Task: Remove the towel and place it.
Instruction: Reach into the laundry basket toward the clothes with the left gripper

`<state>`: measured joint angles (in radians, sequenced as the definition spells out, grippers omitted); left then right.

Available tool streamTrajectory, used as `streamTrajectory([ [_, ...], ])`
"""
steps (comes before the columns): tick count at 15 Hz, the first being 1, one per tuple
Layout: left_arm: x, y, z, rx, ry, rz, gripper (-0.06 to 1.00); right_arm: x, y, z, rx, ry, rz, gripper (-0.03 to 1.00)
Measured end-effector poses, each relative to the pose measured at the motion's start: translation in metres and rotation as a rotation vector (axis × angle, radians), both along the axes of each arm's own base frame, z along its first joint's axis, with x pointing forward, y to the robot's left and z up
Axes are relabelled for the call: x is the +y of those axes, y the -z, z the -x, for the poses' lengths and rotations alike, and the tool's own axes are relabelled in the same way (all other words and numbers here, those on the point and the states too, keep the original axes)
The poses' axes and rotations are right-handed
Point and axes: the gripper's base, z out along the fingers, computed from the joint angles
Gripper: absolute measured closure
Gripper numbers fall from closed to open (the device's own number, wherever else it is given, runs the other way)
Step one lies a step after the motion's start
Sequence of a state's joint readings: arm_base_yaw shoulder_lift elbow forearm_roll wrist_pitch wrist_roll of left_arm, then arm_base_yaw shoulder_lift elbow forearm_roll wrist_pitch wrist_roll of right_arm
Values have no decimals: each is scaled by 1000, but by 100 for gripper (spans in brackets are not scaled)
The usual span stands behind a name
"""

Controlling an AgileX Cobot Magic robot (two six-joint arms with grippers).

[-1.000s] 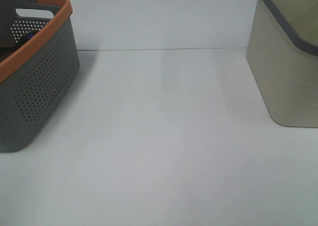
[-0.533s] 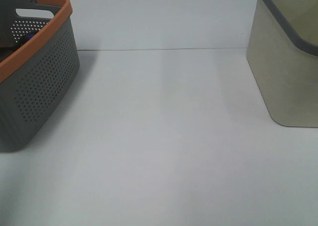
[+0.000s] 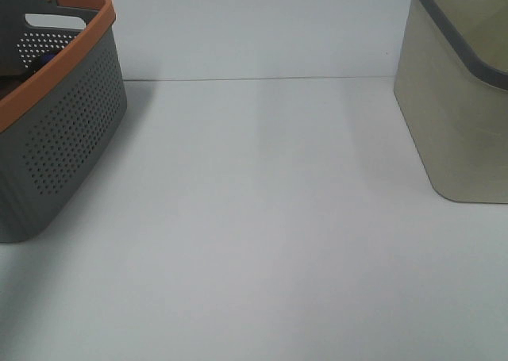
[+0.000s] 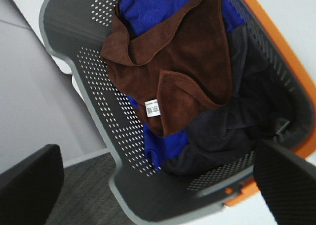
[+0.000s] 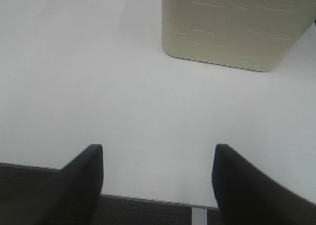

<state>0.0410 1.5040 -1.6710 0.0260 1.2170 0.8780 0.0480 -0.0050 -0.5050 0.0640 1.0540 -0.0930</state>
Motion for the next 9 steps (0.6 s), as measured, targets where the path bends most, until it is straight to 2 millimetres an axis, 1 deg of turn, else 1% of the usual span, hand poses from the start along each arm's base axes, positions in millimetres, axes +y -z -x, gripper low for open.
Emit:
streamTrajectory([
  [1, 5, 14, -25, 43, 64, -38, -5, 0, 0, 0, 0, 0, 0, 32],
  [2, 11, 30, -46, 81, 114, -53, -5, 0, 0, 0, 0, 0, 0, 32],
  [3, 15, 37, -54, 99, 130, -54, -5, 0, 0, 0, 0, 0, 0, 32],
  [4, 30, 76, -81, 197, 226, -96, -5, 0, 0, 0, 0, 0, 0, 32],
  [5, 35, 95, -90, 245, 247, -99, -4, 0, 0, 0, 0, 0, 0, 32],
  [6, 40, 110, -97, 277, 254, -97, -4, 0, 0, 0, 0, 0, 0, 32],
  [9, 45, 146, -116, 314, 313, -114, -3, 0, 0, 0, 0, 0, 0, 32],
])
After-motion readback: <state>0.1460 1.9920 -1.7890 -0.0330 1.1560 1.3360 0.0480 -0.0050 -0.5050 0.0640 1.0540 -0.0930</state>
